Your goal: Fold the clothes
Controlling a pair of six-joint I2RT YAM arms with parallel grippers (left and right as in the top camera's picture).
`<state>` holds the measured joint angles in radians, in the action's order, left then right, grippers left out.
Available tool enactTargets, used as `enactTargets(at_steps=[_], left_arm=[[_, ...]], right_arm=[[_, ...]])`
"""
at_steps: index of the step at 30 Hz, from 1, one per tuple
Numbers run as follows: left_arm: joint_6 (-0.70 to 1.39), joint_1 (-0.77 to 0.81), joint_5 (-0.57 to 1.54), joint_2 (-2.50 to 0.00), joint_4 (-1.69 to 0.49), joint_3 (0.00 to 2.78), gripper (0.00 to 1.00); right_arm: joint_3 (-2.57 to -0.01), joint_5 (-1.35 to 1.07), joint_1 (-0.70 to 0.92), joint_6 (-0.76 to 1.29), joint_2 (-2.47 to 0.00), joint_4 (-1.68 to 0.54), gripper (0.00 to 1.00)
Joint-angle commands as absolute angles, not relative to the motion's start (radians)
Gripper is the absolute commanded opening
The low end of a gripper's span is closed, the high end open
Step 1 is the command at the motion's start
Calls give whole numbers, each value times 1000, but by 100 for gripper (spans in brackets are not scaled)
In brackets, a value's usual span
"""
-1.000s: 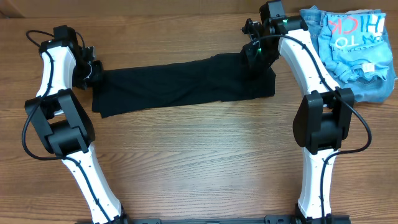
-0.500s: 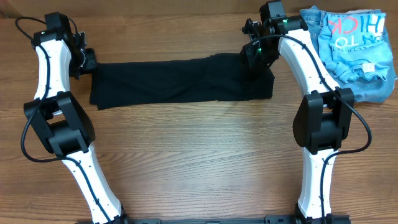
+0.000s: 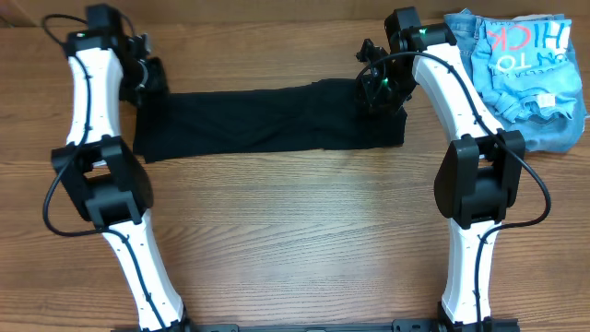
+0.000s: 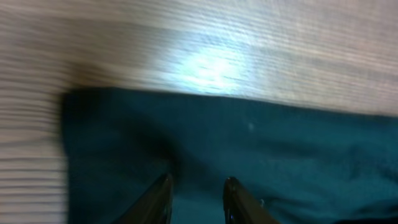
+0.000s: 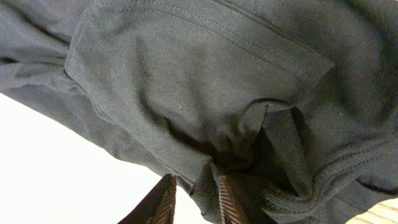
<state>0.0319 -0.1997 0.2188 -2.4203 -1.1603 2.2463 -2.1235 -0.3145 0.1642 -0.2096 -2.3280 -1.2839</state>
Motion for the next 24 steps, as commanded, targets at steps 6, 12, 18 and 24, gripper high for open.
enactTargets(at_steps=[6, 12, 18, 24], left_arm=[[59, -191, 36, -2433, -1052, 1989, 27], [59, -196, 10, -2433, -1000, 1959, 28], [56, -197, -50, -2433, -985, 1959, 28], [49, -198, -70, -2433, -987, 1959, 18]], right_arm=[[-2012, -331, 163, -213, -2303, -1208, 17], [-1877, -324, 162, -213, -2303, -1096, 17], [-1775, 10, 158, -179, -2303, -1112, 16], [-1775, 23, 128, -179, -2303, -1108, 17]])
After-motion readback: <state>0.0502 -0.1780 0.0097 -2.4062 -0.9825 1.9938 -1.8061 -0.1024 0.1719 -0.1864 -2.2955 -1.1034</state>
